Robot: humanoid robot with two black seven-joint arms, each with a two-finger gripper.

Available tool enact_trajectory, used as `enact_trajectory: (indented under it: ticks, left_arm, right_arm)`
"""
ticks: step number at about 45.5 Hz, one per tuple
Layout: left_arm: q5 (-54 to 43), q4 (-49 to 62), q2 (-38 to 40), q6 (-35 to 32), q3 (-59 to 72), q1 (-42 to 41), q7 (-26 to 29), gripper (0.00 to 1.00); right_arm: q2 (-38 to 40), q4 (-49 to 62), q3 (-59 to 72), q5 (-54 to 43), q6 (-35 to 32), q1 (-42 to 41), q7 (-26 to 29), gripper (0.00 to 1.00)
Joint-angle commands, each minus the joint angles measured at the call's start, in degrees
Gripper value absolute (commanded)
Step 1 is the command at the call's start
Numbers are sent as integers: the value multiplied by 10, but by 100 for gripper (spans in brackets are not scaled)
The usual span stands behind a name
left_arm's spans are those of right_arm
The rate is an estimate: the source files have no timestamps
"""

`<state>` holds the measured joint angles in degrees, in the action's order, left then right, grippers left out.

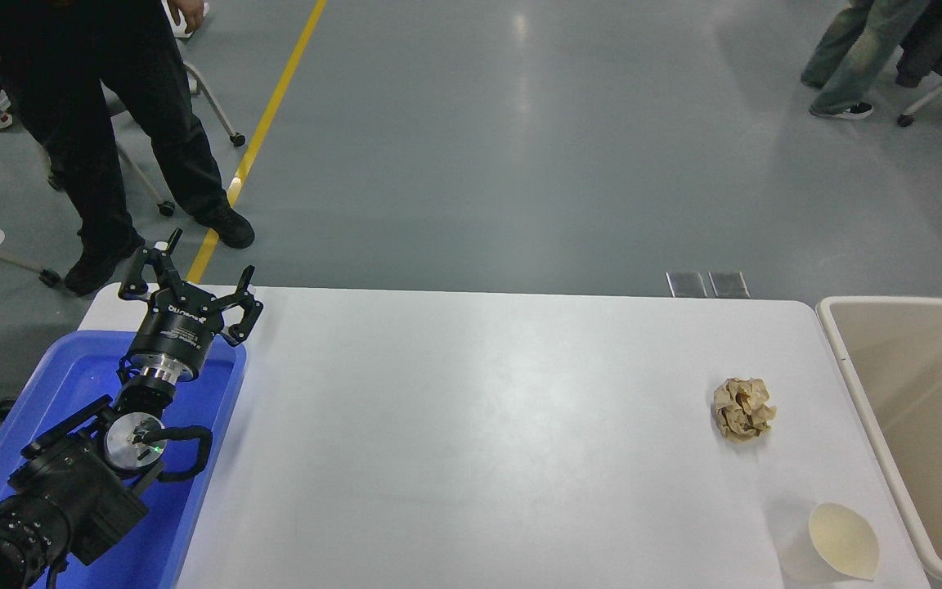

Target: Dispose of the paper cup in the dustbin

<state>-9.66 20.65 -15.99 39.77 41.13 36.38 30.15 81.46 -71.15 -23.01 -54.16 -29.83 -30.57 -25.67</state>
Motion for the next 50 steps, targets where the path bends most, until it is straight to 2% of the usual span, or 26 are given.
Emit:
enact_trajectory:
  ticks: [1, 8, 13, 19, 28, 39, 50]
  left_arm:
    - [0, 0, 0, 1, 0, 0, 0, 100]
    - [0, 0, 0, 3, 0, 0, 0, 100]
    - [0, 0, 0, 3, 0, 0, 0, 100]
    - [0, 0, 0, 3, 0, 0, 0, 100]
    - [0, 0, 0, 3, 0, 0, 0, 100]
    - [0, 0, 0, 3, 0, 0, 0, 100]
    - [0, 0, 0, 2, 0, 0, 0, 100]
  right_arm:
    - [26, -96, 7, -196, 19, -9, 3, 100]
    - [27, -130, 31, -313, 15, -31, 11, 100]
    - [17, -128, 87, -352, 14, -72, 16, 100]
    - [-9, -124, 165, -358, 14, -139, 32, 100]
    - [-38, -121, 218, -364, 15, -192, 63, 100]
    - [-75, -109, 282, -351, 16, -259, 66, 100]
    - [-122, -82, 300, -335, 20, -272, 66, 100]
